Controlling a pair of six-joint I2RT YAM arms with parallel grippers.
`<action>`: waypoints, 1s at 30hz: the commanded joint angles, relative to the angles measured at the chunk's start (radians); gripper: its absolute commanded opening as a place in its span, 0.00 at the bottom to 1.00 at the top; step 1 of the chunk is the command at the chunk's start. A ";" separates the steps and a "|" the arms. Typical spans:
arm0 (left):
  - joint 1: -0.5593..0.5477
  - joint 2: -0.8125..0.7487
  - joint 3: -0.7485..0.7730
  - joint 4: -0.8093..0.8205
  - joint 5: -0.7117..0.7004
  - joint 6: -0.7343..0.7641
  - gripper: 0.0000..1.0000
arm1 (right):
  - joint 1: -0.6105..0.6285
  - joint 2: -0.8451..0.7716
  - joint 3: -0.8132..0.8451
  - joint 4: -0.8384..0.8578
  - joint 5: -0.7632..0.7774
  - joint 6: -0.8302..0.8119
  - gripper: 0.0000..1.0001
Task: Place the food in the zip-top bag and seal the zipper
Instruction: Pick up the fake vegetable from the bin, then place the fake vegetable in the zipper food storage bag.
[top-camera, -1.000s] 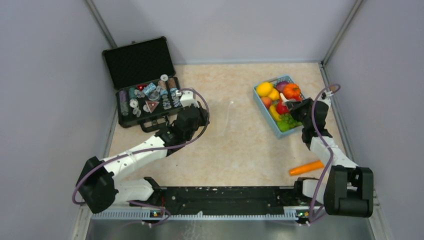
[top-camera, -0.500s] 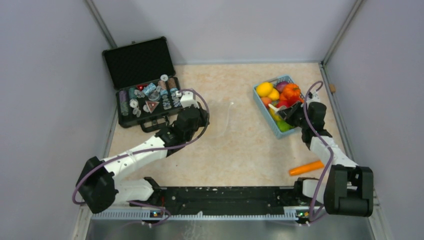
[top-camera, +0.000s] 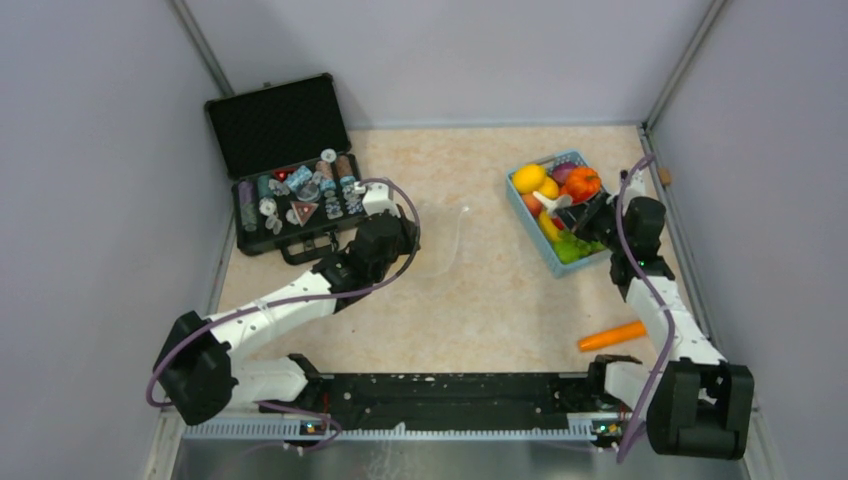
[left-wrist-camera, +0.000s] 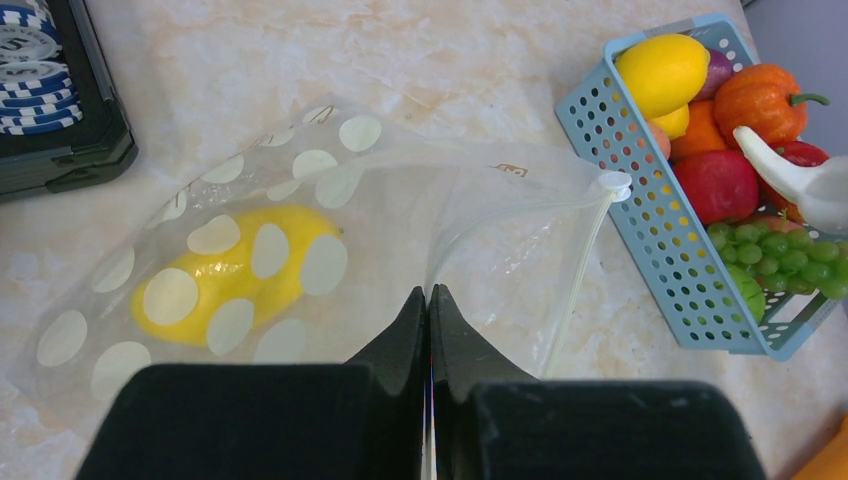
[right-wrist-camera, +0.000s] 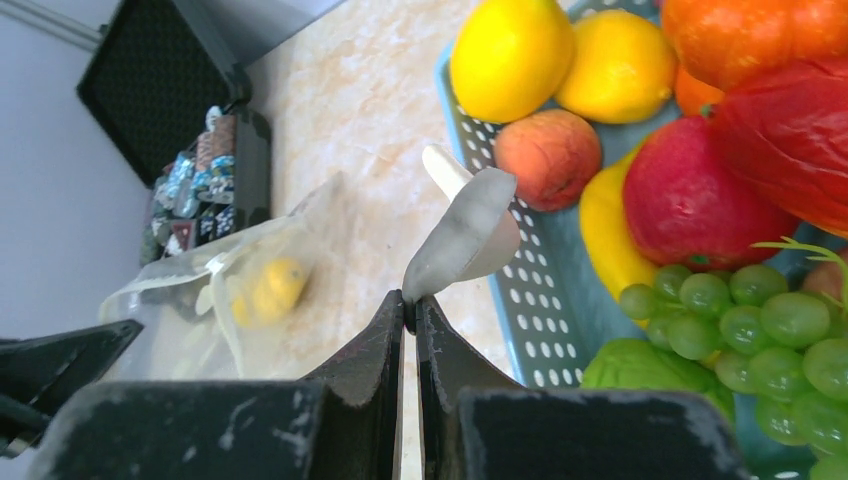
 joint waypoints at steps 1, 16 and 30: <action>0.006 0.001 0.010 0.030 -0.001 0.001 0.00 | 0.002 -0.040 0.047 0.065 -0.123 0.000 0.00; 0.007 0.018 0.018 0.032 0.009 -0.013 0.00 | 0.127 0.014 0.109 0.105 -0.391 -0.058 0.00; 0.007 0.033 0.035 0.026 0.025 -0.025 0.00 | 0.392 0.139 0.228 -0.109 -0.433 -0.283 0.00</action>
